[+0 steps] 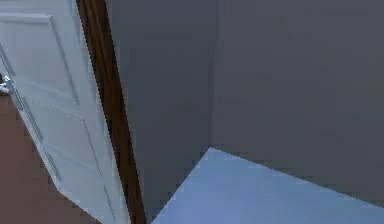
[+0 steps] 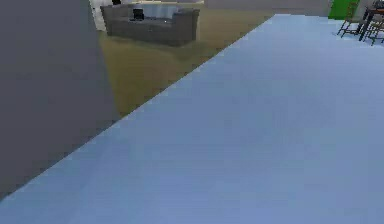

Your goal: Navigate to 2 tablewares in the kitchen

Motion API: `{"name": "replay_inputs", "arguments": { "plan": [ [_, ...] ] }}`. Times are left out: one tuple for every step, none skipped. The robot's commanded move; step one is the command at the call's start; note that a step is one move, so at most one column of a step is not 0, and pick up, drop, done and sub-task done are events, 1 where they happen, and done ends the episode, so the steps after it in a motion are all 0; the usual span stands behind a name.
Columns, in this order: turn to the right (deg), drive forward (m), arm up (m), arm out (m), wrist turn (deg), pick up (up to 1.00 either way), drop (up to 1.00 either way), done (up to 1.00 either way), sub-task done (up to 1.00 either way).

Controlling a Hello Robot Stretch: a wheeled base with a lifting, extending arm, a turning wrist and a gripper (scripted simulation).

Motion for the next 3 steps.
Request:
{"name": "replay_inputs", "arguments": {
  "plan": [
    [45.0, 0.0, 0.0, 0.0, 0.0, 0.0, 0.0, 0.0, 0.0],
    [45.0, 0.0, 0.0, 0.0, 0.0, 0.0, 0.0, 0.0, 0.0],
    [45.0, 0.0, 0.0, 0.0, 0.0, 0.0, 0.0, 0.0, 0.0]
  ]
}}
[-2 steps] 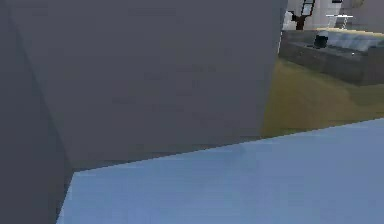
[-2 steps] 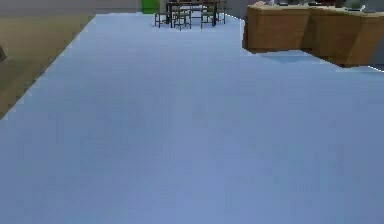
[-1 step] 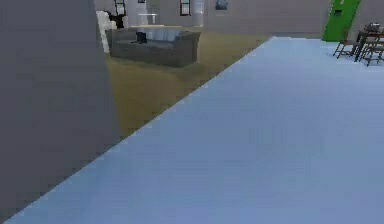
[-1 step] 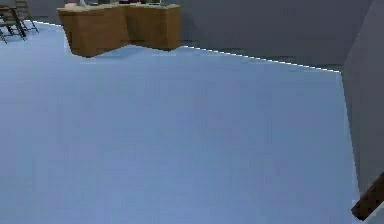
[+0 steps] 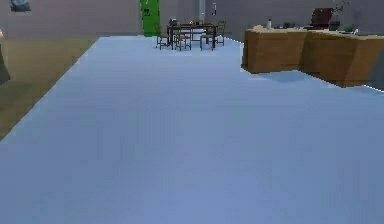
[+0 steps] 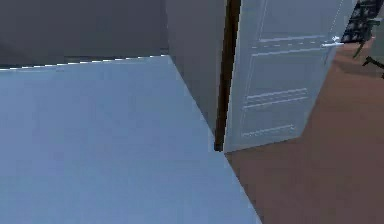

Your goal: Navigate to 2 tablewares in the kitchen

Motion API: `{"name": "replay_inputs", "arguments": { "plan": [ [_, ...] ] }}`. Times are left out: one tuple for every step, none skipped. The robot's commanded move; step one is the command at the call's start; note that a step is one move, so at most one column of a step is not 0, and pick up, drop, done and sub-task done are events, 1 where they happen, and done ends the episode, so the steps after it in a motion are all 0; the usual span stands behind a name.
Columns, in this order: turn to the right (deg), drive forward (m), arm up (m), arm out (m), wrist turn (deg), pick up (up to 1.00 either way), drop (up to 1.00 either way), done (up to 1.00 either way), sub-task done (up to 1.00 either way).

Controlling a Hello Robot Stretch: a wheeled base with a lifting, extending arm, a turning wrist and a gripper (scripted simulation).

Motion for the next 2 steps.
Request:
{"name": "replay_inputs", "arguments": {
  "plan": [
    [36.0, 0.0, 0.0, 0.0, 0.0, 0.0, 0.0, 0.0, 0.0],
    [0.0, 1.0, 0.0, 0.0, 0.0, 0.0, 0.0, 0.0, 0.0]
  ]
}}
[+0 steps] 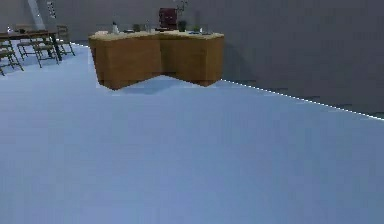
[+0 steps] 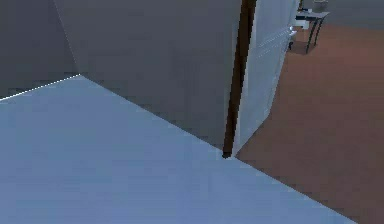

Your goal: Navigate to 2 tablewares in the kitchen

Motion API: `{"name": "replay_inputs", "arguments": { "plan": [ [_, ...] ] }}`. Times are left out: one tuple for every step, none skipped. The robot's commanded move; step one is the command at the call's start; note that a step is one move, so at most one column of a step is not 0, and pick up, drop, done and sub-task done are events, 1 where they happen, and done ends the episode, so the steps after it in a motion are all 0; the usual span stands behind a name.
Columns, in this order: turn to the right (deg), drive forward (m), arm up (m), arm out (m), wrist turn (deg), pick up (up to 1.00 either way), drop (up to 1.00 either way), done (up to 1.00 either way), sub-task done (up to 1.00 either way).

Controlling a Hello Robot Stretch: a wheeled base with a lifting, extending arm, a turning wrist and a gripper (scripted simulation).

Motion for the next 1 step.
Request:
{"name": "replay_inputs", "arguments": {
  "plan": [
    [3.0, 0.0, 0.0, 0.0, 0.0, 0.0, 0.0, 0.0, 0.0]
  ]
}}
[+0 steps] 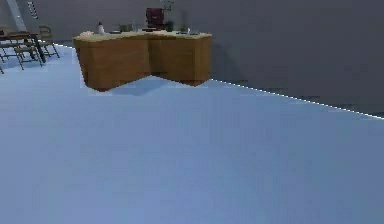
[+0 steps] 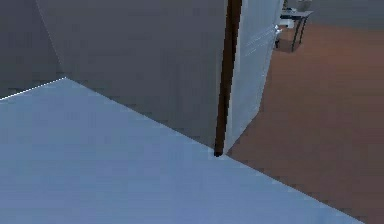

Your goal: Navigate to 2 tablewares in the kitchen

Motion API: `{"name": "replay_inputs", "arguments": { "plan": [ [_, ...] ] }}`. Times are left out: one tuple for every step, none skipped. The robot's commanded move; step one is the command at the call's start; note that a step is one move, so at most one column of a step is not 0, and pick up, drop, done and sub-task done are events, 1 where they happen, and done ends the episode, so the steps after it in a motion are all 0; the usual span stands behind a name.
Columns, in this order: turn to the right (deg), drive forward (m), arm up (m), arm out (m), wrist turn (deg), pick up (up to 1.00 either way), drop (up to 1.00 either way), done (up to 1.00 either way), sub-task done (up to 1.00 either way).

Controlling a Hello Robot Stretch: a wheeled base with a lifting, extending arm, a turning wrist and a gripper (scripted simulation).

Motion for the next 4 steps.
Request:
{"name": "replay_inputs", "arguments": {
  "plan": [
    [0.0, 1.0, 0.0, 0.0, 0.0, 0.0, 0.0, 0.0, 0.0],
    [0.0, 1.0, 0.0, 0.0, 0.0, 0.0, 0.0, 0.0, 0.0],
    [0.0, 1.0, 0.0, 0.0, 0.0, 0.0, 0.0, 0.0, 0.0],
    [0.0, 0.25, 0.0, 0.0, 0.0, 0.0, 0.0, 0.0, 0.0]
  ]
}}
